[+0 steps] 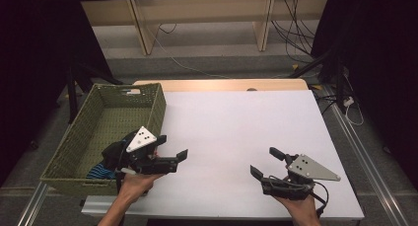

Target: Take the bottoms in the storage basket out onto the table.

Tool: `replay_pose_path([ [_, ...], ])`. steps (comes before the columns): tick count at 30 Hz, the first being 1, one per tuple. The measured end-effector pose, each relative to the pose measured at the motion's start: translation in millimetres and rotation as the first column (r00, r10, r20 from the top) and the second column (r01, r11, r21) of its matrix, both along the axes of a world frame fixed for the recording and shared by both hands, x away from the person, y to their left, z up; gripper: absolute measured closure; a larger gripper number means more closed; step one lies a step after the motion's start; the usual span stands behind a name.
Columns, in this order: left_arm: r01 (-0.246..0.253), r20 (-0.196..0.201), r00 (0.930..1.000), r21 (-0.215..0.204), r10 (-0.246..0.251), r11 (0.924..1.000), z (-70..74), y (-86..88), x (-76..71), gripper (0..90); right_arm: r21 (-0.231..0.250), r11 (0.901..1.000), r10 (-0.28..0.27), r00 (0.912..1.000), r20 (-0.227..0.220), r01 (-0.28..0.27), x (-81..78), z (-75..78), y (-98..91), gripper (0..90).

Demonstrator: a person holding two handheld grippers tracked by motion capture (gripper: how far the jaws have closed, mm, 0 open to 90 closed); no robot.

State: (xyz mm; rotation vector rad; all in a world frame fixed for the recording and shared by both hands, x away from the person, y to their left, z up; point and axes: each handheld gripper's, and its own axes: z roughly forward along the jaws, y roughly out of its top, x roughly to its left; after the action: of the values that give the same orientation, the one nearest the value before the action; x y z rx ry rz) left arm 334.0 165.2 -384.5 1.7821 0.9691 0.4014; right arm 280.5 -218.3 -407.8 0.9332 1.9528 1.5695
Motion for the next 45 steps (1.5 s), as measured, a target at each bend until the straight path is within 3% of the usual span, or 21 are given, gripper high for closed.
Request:
replay_pose_path([
  [4, -0.019, -0.01, 0.9998, 0.033, 0.019, 0.9993, 1.2, -0.1, 2.3, 9.5, 0.0, 1.0, 0.0, 1.0, -0.002, 0.0, 0.1, -0.1, -0.2, 17.7],
  [16, -0.039, -0.027, 0.9988, 0.069, 0.041, 0.9969, 11.4, 7.1, 9.8, 9.6, 0.001, 1.0, 0.002, 1.0, -0.003, -0.002, 0.6, -0.2, -0.4, 17.7],
  [19, -0.047, -0.036, 0.9981, 0.099, 0.05, 0.994, 16.3, 14.3, 13.3, 9.7, 0.001, 1.0, 0.002, 1.0, -0.003, -0.002, 0.6, -0.2, -0.3, 17.8],
  [28, -0.065, -0.078, 0.9941, 0.125, 0.075, 0.99, 26.2, 29.3, 20.7, 11.2, -0.001, 1.0, 0.006, 1.0, -0.007, -0.006, 0.9, -0.3, 0.0, 17.7],
  [35, -0.087, -0.097, 0.9897, 0.172, 0.105, 0.9813, 32.6, 42.6, 24.9, 11.3, 0.0, 1.0, 0.01, 0.9999, -0.009, -0.01, 0.7, -0.4, 0.1, 17.7],
  [38, -0.097, -0.112, 0.9868, 0.173, 0.117, 0.9802, 36.7, 48.5, 27.5, 11.8, 0.005, 0.9999, 0.015, 0.9998, -0.01, -0.015, 1.2, -0.7, 0.3, 17.7],
  [41, -0.101, -0.132, 0.9824, 0.222, 0.133, 0.9697, 38.1, 53.6, 30.4, 11.8, 0.004, 0.9999, 0.017, 0.9998, -0.009, -0.017, 1.2, -0.6, 0.6, 17.7],
  [45, -0.123, -0.136, 0.978, 0.234, 0.157, 0.9644, 36.8, 60.9, 33.4, 12.0, 0.003, 0.9998, 0.019, 0.9997, -0.013, -0.019, 1.3, -0.9, 0.8, 17.7],
])
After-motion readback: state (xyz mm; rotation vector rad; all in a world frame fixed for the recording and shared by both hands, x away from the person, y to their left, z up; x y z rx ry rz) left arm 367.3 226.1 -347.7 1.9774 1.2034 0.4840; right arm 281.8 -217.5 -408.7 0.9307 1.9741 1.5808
